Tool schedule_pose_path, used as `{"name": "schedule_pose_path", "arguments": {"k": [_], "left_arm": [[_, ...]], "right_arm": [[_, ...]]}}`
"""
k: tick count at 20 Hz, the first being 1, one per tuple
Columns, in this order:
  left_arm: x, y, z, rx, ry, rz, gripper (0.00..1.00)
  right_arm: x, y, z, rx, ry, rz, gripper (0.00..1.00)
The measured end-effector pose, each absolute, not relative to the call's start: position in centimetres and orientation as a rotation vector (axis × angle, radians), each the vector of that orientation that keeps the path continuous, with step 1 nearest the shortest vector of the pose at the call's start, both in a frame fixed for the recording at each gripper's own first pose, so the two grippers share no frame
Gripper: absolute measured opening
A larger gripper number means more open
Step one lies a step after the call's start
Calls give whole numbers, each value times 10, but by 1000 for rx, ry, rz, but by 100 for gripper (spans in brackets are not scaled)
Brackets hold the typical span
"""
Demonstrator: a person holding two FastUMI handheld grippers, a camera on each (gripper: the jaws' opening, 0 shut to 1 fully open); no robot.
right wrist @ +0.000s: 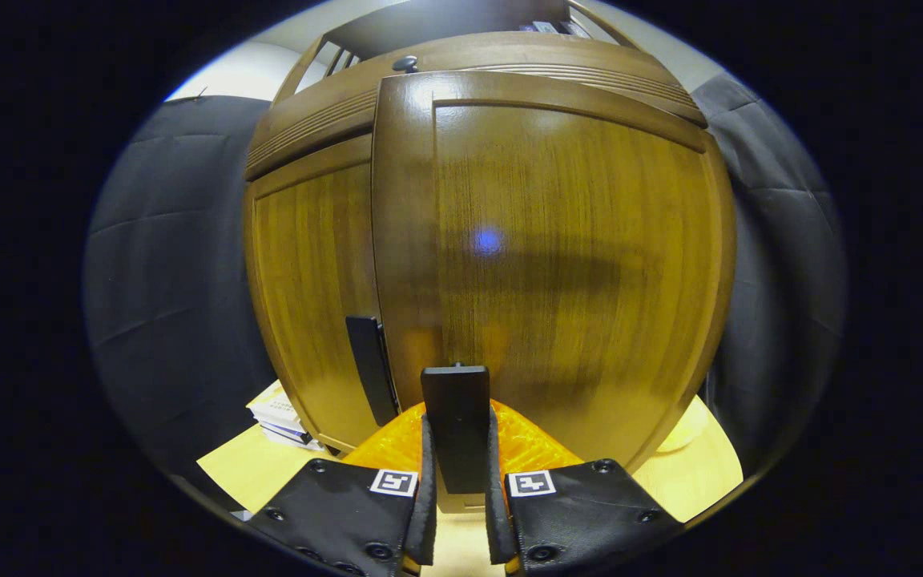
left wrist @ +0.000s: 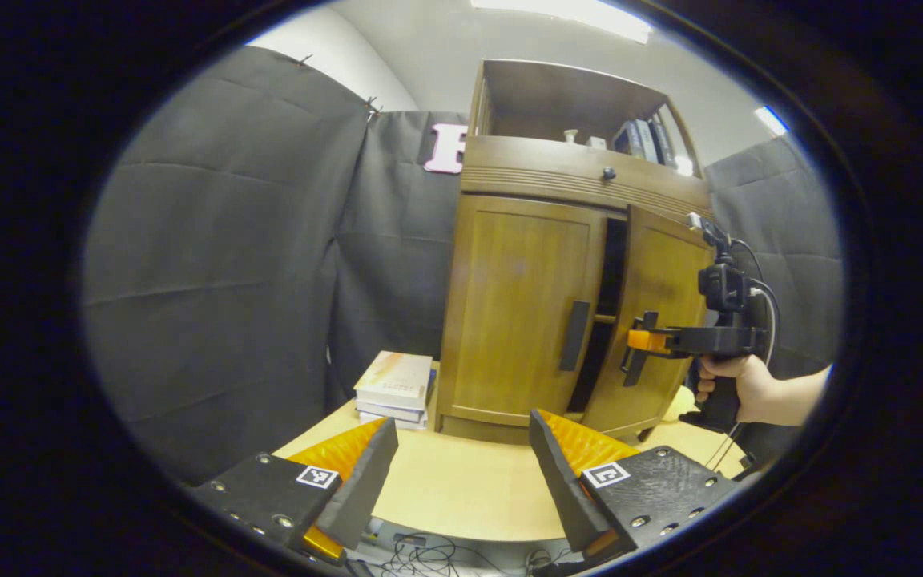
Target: Open the right door of the double-door shoe cabinet with the right hand, and open the left door with the left hand.
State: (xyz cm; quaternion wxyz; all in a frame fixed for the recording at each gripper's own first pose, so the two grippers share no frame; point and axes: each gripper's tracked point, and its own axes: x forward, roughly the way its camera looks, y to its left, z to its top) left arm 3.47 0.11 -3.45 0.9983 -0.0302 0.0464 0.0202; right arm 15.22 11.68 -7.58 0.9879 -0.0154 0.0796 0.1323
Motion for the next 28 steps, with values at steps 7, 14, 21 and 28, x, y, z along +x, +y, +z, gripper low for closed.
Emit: {"name": "schedule_pose_path", "arguments": {"k": [7,14,21,28], "left_arm": [[80,-6,-13,-26,55,-3,94],[110,-33,5,-22,25,-10,94],[135,-52,19,27,24,-50,94],[141,-74,25,37,9,-102,94]], "right_arm": [[117,97,-79,-23,158,340,27],[90,74,-78,-20,175,460,26],[62,44,-81,2,180,511,27],[40,8,-91,18,201,524,26]]}}
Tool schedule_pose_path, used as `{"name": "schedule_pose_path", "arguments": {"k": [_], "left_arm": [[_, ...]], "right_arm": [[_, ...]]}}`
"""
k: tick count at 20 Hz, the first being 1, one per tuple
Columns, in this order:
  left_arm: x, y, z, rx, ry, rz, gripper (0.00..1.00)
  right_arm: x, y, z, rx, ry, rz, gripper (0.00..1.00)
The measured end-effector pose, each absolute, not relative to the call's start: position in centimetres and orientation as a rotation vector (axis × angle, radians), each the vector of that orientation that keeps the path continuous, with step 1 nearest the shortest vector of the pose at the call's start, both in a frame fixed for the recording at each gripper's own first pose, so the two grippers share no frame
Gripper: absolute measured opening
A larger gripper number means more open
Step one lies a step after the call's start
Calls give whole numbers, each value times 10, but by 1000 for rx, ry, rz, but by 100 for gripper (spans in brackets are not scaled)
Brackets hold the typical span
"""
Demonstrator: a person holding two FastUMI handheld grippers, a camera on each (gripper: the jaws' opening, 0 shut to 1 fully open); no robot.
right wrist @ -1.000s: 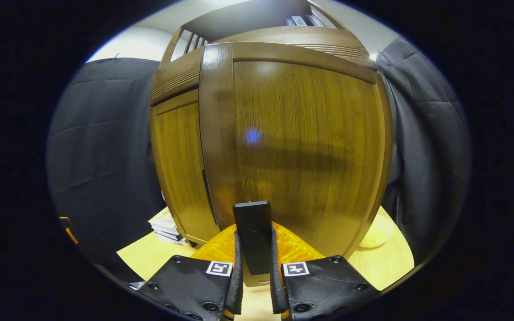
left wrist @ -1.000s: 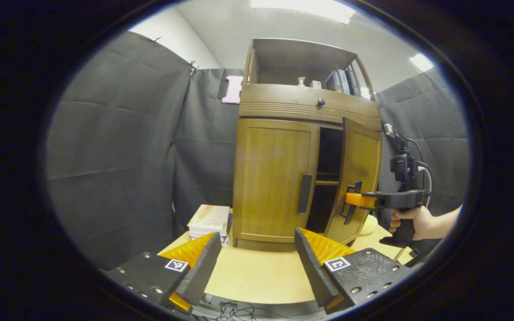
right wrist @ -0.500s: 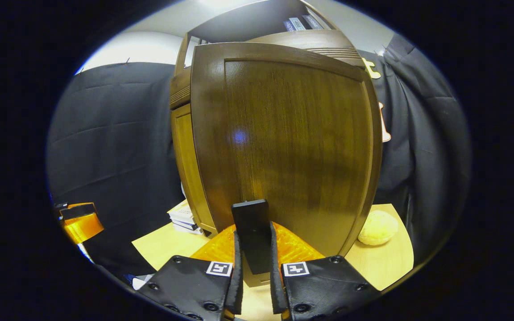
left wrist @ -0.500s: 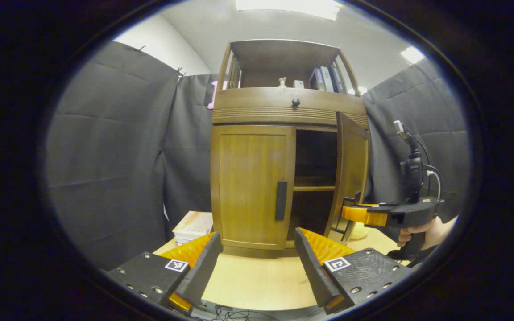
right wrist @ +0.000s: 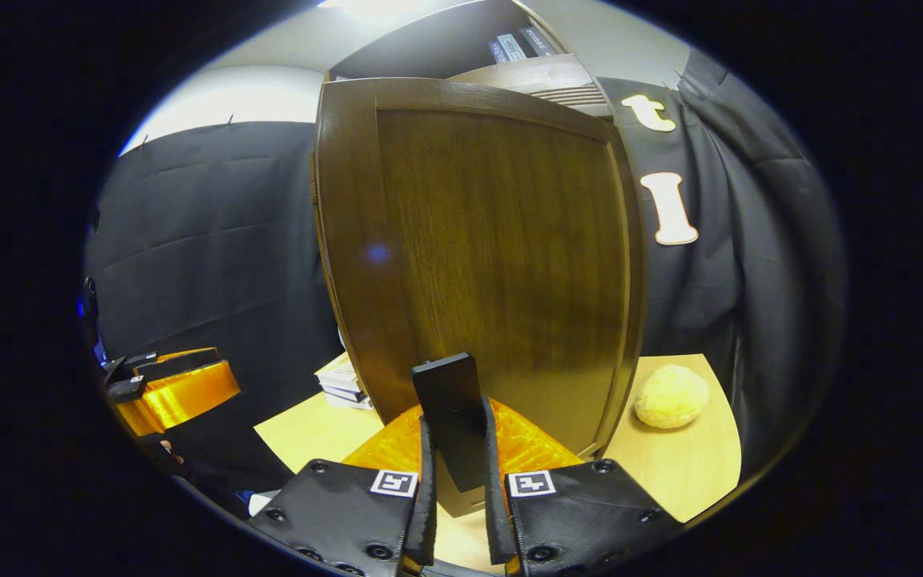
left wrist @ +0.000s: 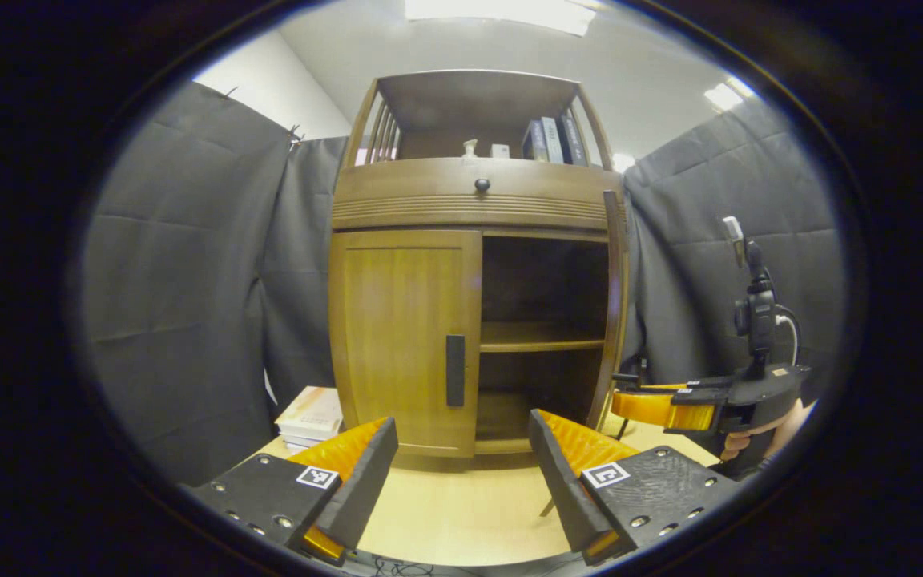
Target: Open the right door of the double-door shoe cabinet with the right hand, and open the left door with the left hand.
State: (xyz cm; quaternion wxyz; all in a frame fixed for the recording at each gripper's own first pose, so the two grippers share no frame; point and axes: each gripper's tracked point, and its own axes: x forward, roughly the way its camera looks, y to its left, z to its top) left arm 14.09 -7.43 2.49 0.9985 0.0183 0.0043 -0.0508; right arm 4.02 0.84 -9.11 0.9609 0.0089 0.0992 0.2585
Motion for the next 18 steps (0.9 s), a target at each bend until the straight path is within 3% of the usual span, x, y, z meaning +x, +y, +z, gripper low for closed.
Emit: {"name": "schedule_pose_path", "arguments": {"k": [18], "left_arm": [[134,-108,24,29,2,-80,94]], "right_arm": [[29,-113,-90,30,201,493,25]]}}
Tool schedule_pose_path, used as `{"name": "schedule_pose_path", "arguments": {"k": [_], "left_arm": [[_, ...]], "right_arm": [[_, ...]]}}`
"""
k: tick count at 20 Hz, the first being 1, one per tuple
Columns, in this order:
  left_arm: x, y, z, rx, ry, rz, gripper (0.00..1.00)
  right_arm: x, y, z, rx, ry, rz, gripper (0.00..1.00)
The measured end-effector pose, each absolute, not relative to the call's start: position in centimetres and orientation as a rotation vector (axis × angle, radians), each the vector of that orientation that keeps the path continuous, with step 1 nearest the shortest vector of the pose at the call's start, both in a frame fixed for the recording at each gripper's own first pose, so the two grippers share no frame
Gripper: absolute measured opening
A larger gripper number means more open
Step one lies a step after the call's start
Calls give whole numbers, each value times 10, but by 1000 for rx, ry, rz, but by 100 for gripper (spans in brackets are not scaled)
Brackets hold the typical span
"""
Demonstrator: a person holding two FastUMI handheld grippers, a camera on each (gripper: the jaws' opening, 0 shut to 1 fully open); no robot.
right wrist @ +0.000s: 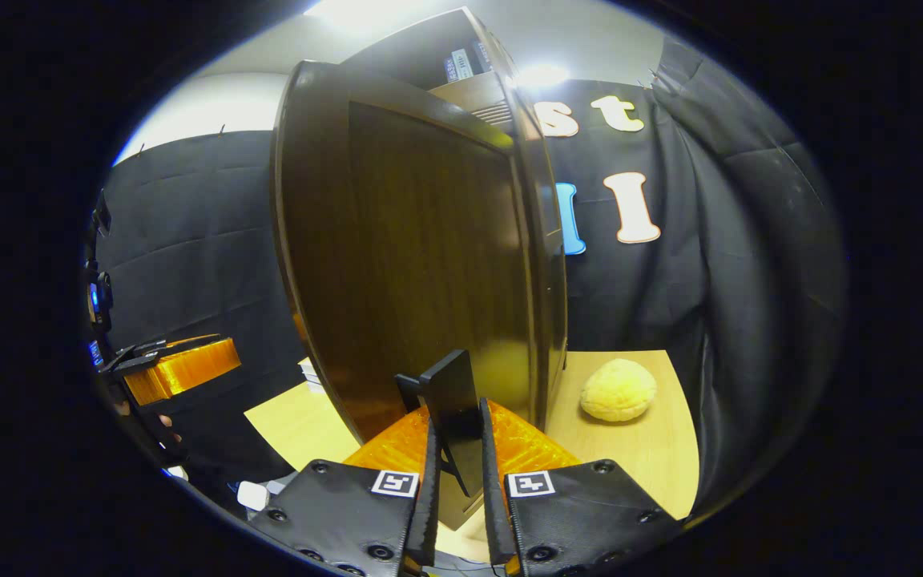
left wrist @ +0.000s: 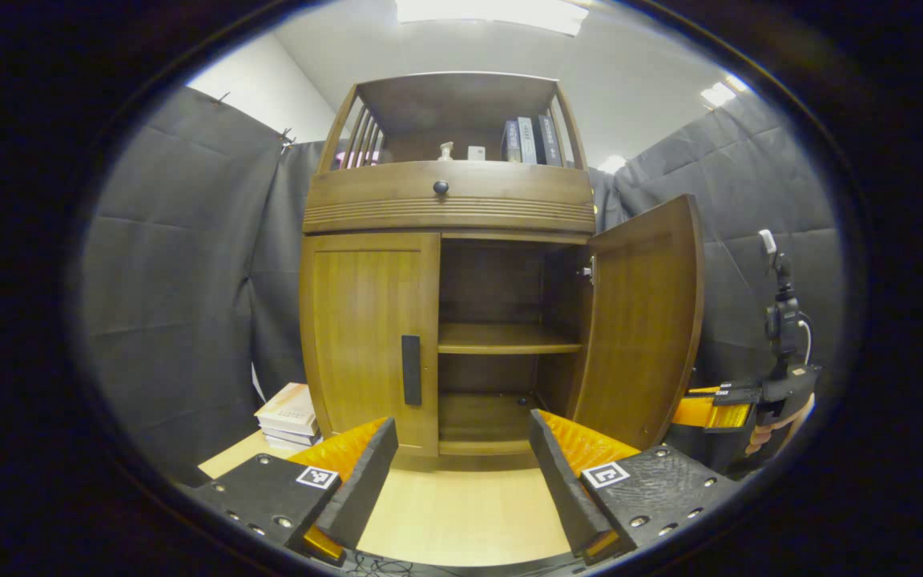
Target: Open the right door of the double-door shoe cabinet with the right hand, and open the left door with the left hand.
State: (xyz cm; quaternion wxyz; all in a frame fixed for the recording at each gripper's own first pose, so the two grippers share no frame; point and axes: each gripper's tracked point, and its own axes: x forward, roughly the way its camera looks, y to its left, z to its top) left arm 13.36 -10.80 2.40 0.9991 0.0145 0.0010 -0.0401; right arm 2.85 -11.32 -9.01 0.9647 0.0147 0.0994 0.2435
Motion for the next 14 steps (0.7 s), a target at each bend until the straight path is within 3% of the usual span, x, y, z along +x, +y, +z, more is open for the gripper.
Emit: {"name": "schedule_pose_path", "arguments": {"k": [3,4,14], "left_arm": [[131,-104,24,58,0,-30,94],[131,-104,24,64,-2,-15,94],[122,-98,20,60,24,66,94]], "right_arm": [[35,-138,-89,36,196,490,22],[37,-145,-89,38,192,497,26],[35,-146,-91,88,208,515,26]]}}
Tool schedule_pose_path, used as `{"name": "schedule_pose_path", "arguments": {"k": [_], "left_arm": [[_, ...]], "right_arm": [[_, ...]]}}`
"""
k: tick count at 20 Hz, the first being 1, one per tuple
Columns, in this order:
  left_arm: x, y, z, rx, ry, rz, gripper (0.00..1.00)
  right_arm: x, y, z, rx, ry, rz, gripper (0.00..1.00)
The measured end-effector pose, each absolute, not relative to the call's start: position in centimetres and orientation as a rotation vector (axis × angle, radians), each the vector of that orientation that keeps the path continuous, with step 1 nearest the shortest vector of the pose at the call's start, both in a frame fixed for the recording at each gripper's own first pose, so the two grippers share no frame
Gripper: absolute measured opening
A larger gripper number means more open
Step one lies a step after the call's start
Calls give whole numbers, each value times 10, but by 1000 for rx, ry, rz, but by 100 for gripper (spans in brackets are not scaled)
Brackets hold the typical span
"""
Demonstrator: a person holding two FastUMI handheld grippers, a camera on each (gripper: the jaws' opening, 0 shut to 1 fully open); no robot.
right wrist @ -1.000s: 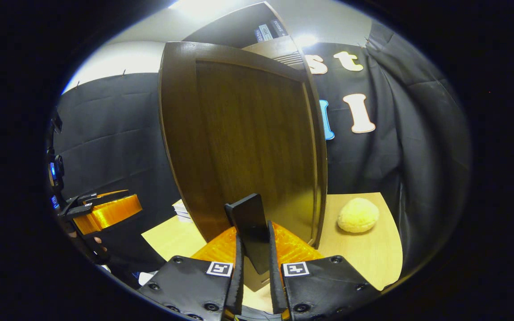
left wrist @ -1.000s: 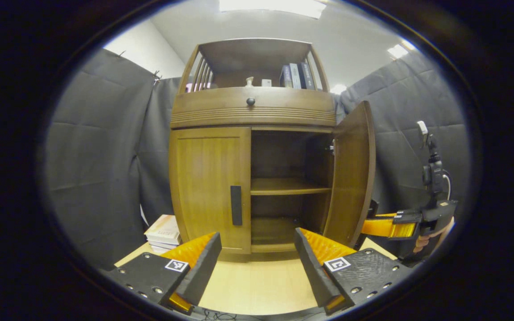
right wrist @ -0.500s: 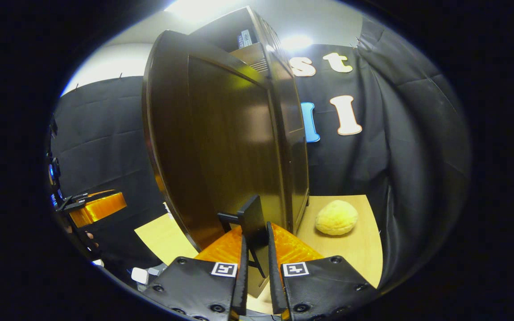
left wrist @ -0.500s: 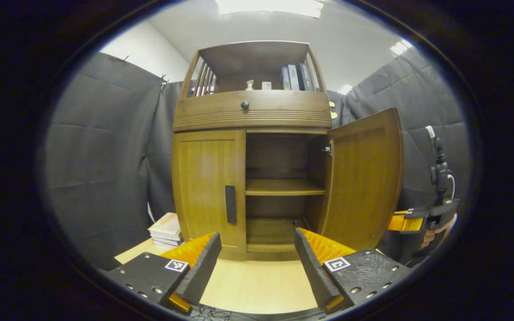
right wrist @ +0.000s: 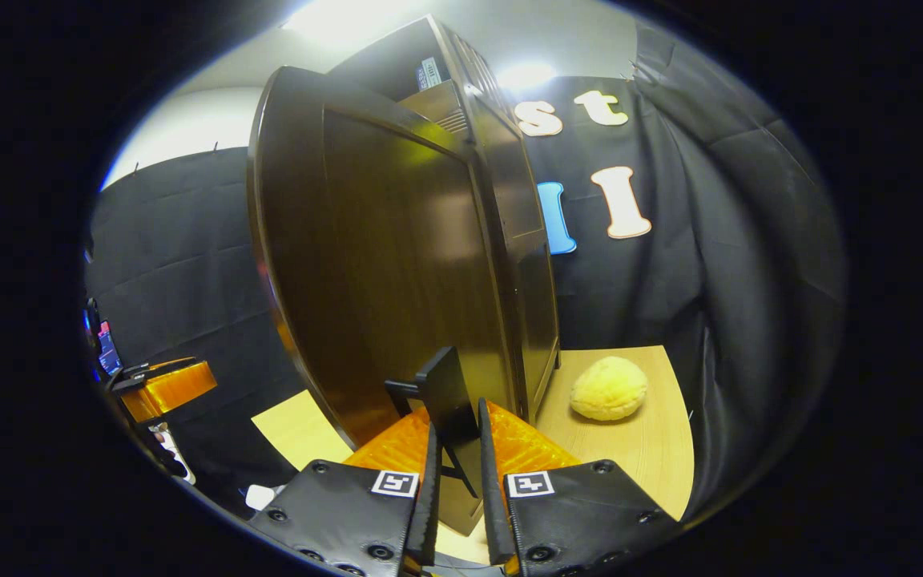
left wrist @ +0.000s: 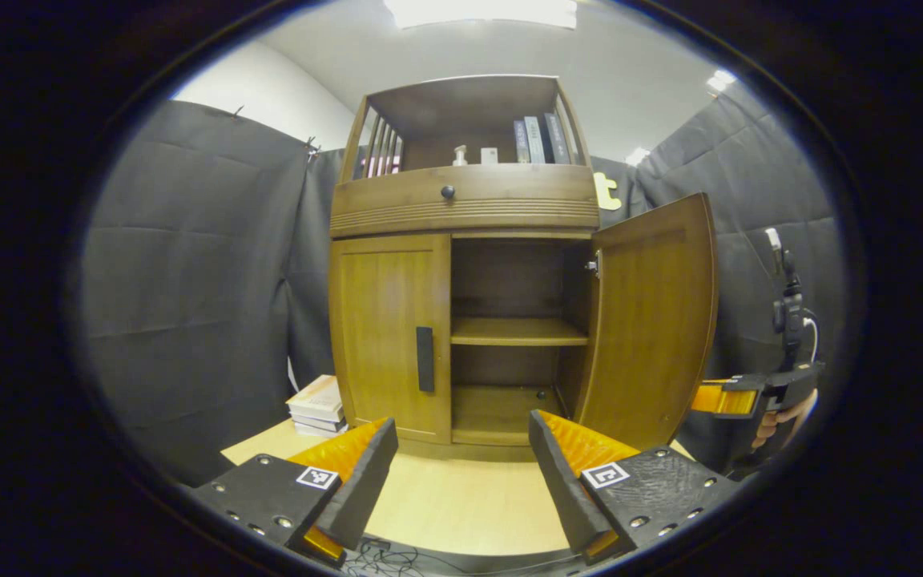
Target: Open the right door of the double-door shoe cabinet with the right hand, and open the left door with the left hand.
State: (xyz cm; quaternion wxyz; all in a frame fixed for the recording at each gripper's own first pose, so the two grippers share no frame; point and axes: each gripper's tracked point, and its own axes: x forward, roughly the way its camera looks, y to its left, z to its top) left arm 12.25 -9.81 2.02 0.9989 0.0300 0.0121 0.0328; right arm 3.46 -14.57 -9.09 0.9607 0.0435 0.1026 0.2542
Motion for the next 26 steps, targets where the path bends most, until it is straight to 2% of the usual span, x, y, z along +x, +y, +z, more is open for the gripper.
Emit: {"name": "schedule_pose_path", "arguments": {"k": [7,15,22,23,25,26], "left_arm": [[145,-77,26,70,12,64,94],[194,-68,28,86,3,-53,94],[229,-69,23,107,-5,-143,94],[233,-69,20,108,2,-154,94],[240,-73,14,97,14,-170,94],[243,-74,13,89,14,-179,94]], "right_arm": [[23,-154,-93,41,192,438,26],[-11,-167,-86,16,184,207,24],[-57,-160,-76,59,156,11,97],[-62,-159,-76,54,153,-18,92],[-72,-152,-76,49,156,-56,92],[-75,-147,-76,46,159,-72,97]]}}
